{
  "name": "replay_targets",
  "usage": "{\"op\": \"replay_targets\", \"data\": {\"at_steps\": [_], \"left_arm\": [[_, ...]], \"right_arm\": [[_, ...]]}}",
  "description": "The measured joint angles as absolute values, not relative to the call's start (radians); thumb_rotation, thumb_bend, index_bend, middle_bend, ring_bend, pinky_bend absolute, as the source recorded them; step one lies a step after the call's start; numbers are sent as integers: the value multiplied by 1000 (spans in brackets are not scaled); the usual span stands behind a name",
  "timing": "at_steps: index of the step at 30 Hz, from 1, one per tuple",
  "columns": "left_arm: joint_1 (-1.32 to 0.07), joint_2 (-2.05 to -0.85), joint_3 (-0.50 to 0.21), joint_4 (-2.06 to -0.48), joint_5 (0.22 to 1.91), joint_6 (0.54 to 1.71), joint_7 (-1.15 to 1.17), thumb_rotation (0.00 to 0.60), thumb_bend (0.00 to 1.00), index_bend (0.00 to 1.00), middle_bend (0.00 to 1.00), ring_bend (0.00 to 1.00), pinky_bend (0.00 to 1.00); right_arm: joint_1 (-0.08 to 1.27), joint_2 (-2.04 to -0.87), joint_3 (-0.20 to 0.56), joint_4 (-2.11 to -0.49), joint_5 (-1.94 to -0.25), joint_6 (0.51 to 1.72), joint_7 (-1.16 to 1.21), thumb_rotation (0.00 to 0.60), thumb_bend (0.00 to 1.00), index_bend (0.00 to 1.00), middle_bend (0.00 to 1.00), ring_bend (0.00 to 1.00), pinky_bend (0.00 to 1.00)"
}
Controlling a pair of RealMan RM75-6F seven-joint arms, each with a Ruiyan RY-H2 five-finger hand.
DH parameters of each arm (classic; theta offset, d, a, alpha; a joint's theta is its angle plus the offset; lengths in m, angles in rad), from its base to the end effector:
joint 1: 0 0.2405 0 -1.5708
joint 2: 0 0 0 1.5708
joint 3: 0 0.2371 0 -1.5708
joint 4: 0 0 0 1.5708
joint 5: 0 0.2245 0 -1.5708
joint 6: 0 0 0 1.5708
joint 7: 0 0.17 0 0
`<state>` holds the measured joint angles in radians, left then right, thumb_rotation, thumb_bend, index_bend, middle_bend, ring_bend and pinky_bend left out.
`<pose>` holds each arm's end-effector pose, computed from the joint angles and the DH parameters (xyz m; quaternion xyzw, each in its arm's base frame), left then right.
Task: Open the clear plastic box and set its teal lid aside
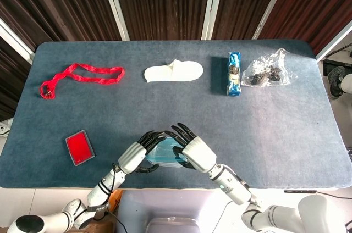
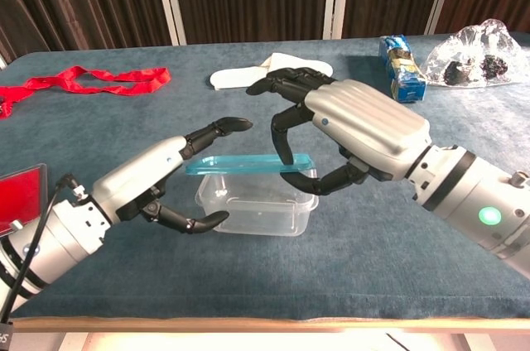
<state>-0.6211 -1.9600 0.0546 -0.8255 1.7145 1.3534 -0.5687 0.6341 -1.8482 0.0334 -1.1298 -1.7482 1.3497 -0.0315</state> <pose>-0.1428 0.2899 -0.1105 -0.6917 -0.4138 -0.5597 0.1925 -0.0944 -0.2823 -0.0821 0.7434 -0.2324 0.5488 0.3034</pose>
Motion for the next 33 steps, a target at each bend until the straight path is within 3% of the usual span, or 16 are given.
{"op": "replay_targets", "data": {"at_steps": [12,20,27,33], "left_arm": [[-607,-1896,29,-881,1706,1414,-525,600,309,0,0,0,0],[-553,-1807,55,-953,1687,1414,-469,600,310,0,0,0,0],[-508,-1771,74,-960,1684,1437,-447,600,314,0,0,0,0],[-460,-1718,69,-966,1657,1467,-427,600,315,0,0,0,0]], "right_arm": [[631,-1784,50,-1188,-1758,1387,-58,600,692,799,229,22,0],[611,-1694,47,-1187,-1770,1421,-80,600,693,799,229,24,0],[560,-1644,14,-1043,-1758,1437,-63,600,692,799,229,24,0],[526,-1669,-12,-863,-1723,1401,3,600,692,777,229,24,0]]}}
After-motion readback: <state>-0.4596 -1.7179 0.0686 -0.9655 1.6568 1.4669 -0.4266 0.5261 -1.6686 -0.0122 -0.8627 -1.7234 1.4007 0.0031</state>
